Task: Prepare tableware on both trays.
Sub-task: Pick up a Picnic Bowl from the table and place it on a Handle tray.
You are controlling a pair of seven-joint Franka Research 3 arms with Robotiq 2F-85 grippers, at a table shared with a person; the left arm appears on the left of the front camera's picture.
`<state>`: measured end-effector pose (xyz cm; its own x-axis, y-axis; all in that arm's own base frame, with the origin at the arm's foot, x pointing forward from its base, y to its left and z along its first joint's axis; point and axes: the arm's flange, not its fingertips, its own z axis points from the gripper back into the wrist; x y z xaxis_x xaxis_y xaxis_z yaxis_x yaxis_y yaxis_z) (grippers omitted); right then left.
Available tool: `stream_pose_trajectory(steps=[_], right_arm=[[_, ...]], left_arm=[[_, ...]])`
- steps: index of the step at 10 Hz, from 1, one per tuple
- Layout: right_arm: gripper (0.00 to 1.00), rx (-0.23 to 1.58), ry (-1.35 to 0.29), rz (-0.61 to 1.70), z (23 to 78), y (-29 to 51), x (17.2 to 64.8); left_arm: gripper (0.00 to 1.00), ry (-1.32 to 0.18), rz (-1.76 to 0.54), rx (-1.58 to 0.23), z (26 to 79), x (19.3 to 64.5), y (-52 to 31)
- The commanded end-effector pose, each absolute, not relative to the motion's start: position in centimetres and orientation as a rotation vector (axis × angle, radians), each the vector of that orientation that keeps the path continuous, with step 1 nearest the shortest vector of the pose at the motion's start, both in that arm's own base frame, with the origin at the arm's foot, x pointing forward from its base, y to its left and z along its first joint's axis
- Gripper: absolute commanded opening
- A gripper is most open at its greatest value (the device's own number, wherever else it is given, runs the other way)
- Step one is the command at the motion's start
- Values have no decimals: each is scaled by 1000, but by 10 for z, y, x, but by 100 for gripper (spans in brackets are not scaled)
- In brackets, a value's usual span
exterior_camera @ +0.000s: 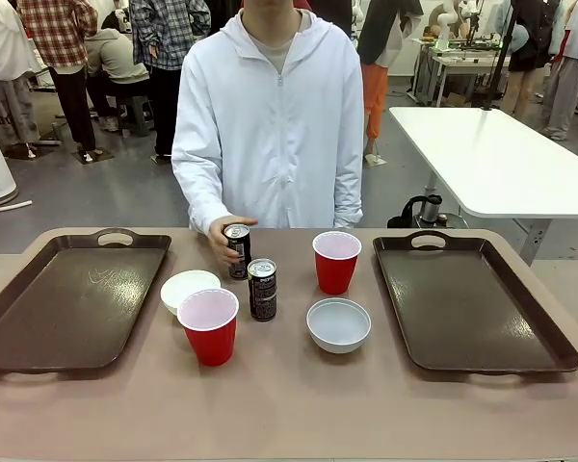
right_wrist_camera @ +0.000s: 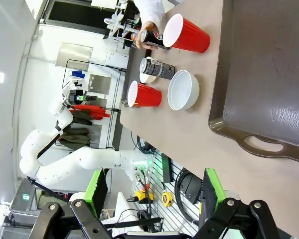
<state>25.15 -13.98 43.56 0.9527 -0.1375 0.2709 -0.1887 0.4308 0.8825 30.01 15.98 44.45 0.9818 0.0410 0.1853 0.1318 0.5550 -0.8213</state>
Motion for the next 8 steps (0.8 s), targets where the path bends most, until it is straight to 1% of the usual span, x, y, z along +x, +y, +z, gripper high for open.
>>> stream_pose_trajectory(steps=[1, 2, 4, 6, 8], right_arm=[[100, 1148, -338, 40, 436, -141, 252], [100, 1131, -324, 33, 436, -140, 252], [100, 987, -229, 69, 458, -86, 275], [100, 731, -107, 129, 494, -16, 281], [100, 480, -73, 211, 532, 58, 279]], left_arm=[[100, -198, -55, -996, 446, 300, 161], [100, -198, -55, -996, 446, 300, 161], [100, -198, -55, -996, 446, 300, 161], [100, -198, -55, -996, 446, 300, 161], [100, -198, -55, -996, 446, 300, 161]])
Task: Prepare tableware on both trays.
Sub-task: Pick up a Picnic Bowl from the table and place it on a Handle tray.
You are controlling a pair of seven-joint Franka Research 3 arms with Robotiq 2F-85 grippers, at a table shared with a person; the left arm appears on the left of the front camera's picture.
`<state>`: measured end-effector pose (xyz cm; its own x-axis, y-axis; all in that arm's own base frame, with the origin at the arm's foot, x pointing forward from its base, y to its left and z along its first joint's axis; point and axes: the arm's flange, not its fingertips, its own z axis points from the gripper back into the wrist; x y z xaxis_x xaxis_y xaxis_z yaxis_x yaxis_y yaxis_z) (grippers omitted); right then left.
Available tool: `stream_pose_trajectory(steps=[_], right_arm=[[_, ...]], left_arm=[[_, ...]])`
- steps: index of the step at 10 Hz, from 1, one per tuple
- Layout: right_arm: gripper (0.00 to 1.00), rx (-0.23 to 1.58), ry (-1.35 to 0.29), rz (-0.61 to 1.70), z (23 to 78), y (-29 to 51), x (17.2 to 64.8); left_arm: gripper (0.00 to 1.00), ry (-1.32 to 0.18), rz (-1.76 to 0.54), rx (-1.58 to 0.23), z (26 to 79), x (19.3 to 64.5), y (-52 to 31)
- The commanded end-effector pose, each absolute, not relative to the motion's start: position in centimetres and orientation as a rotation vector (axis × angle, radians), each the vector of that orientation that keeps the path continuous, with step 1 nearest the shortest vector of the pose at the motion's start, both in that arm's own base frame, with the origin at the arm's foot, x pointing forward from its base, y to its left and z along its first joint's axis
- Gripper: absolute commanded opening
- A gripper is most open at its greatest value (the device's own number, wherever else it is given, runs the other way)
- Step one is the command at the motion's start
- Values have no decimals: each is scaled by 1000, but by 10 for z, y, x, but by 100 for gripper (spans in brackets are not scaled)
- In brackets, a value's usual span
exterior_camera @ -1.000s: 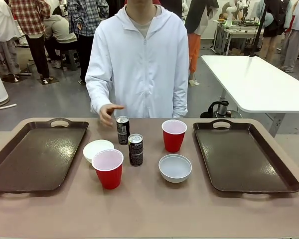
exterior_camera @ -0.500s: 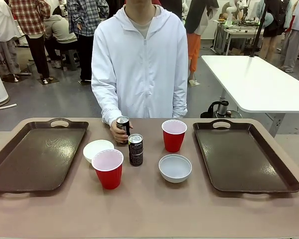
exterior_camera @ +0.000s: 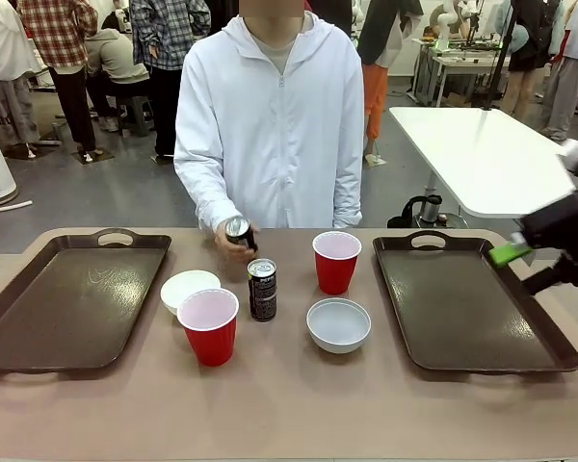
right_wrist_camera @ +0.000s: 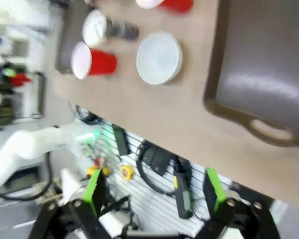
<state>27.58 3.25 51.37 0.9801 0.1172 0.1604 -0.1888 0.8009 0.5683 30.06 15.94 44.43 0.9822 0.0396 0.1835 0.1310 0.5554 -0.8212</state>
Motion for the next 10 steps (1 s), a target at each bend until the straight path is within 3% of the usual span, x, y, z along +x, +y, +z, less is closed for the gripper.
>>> stream_pose_trajectory(steps=[1, 5, 9, 10], right_arm=[[100, 384, -64, 223, 540, 93, 280], [100, 64, 7, 223, 497, 200, 308], [100, 134, -183, 236, 446, 233, 335], [100, 287, -193, 303, 448, 221, 325]], left_arm=[[100, -198, -55, -996, 446, 300, 161], [100, -198, -55, -996, 446, 300, 161], [100, -198, -55, -996, 446, 300, 161], [100, -198, -55, -996, 446, 300, 161]])
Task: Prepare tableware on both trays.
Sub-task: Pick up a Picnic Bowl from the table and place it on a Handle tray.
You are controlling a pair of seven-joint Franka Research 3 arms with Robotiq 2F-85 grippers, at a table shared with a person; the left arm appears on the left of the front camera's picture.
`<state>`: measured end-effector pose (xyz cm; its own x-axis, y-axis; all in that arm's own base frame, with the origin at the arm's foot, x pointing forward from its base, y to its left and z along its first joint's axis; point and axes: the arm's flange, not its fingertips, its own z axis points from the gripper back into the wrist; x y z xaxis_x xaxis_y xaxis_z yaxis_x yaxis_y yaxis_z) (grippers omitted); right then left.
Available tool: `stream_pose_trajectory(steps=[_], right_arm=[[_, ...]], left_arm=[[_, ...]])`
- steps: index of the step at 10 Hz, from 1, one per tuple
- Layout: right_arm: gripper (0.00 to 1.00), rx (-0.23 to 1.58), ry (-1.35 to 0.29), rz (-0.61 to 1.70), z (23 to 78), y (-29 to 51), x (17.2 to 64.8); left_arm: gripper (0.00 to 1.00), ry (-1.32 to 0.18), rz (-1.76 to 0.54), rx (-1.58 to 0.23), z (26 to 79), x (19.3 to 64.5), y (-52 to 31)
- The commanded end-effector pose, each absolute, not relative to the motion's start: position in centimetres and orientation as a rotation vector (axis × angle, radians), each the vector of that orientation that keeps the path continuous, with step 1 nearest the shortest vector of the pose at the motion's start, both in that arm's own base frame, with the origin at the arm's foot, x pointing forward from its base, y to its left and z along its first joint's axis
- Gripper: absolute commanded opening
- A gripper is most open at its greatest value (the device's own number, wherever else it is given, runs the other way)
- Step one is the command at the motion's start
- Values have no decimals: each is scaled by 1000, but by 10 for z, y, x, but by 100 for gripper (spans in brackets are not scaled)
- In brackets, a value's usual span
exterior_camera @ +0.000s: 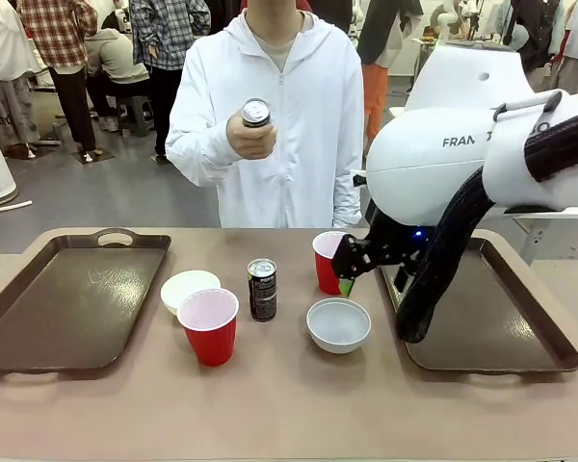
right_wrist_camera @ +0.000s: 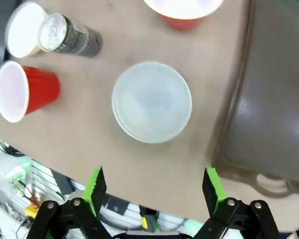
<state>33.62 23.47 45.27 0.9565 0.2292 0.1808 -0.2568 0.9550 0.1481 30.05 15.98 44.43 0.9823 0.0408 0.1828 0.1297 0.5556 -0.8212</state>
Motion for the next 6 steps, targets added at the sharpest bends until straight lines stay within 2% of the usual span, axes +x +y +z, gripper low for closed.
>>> stream_pose_trajectory(steps=[1, 4, 6], right_arm=[[100, 123, -121, 239, 454, 235, 332], [100, 163, -153, 256, 452, 232, 334], [100, 89, -239, 205, 421, 233, 363]], left_arm=[[100, -198, -55, -996, 446, 300, 161], [100, -198, -55, -996, 446, 300, 161], [100, -198, -55, -996, 446, 300, 161]])
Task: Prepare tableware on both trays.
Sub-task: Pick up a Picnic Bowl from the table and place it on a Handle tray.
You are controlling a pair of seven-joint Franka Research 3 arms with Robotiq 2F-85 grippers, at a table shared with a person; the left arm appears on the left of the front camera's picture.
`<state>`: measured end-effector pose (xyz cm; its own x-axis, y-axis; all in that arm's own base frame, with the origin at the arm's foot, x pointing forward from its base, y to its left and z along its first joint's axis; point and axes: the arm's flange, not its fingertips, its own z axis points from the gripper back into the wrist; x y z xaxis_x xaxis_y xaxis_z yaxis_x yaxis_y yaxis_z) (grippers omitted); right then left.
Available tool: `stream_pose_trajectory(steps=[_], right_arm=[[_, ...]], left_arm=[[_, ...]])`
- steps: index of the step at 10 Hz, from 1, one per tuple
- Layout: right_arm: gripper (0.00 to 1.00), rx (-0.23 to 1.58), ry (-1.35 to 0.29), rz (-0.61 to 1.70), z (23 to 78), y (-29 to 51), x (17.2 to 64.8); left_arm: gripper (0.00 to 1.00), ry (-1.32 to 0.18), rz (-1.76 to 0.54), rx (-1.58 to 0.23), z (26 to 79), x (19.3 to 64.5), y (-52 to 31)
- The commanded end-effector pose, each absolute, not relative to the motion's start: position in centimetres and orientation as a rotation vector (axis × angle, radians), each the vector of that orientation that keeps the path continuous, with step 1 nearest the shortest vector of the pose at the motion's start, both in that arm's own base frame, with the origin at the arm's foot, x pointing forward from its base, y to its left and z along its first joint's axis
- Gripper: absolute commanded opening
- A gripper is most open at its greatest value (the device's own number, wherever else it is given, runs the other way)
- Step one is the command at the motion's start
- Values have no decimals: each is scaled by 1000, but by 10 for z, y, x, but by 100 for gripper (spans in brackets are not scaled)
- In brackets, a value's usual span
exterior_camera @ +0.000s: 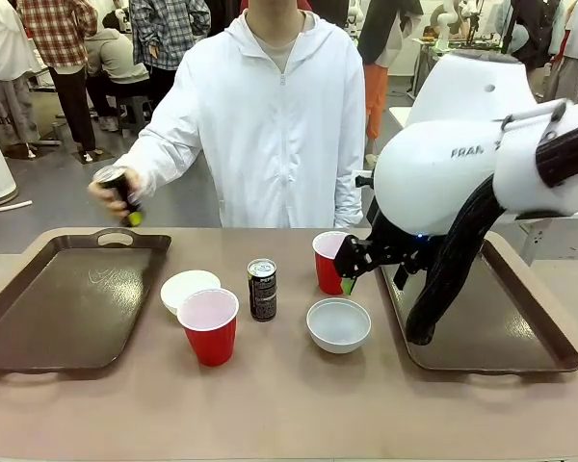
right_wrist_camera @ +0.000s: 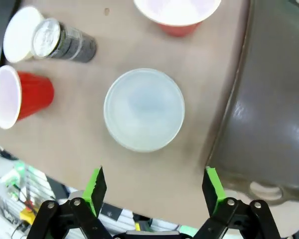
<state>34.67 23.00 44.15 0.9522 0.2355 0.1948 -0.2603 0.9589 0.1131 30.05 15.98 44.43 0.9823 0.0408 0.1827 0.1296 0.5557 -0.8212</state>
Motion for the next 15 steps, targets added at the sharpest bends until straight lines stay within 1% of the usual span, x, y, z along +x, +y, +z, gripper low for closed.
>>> stream_pose_trajectory(steps=[1, 2, 4, 7, 8, 9, 10, 11, 13, 14, 15], right_arm=[[100, 88, -269, 188, 408, 234, 373], [100, 59, -277, 176, 394, 234, 384], [100, 82, -193, 133, 364, 231, 397], [100, 94, -155, 123, 344, 227, 402], [67, 111, -144, 132, 341, 225, 404], [42, 117, -139, 128, 339, 225, 403], [9, 116, -139, 123, 338, 223, 404], [0, 114, -135, 118, 338, 223, 404], [0, 105, -126, 111, 338, 222, 404], [3, 101, -120, 109, 338, 222, 404], [0, 98, -118, 106, 338, 222, 404]], left_arm=[[100, -198, -55, -996, 446, 300, 161], [100, -198, -55, -996, 446, 300, 161], [100, -198, -55, -996, 446, 300, 161], [100, -198, -55, -996, 446, 300, 161], [100, -198, -55, -996, 446, 300, 161], [100, -198, -55, -996, 446, 300, 161], [100, -198, -55, -996, 446, 300, 161], [100, -198, -55, -996, 446, 300, 161], [100, -198, -55, -996, 446, 300, 161], [100, -198, -55, -996, 446, 300, 161], [100, -198, -55, -996, 446, 300, 161]])
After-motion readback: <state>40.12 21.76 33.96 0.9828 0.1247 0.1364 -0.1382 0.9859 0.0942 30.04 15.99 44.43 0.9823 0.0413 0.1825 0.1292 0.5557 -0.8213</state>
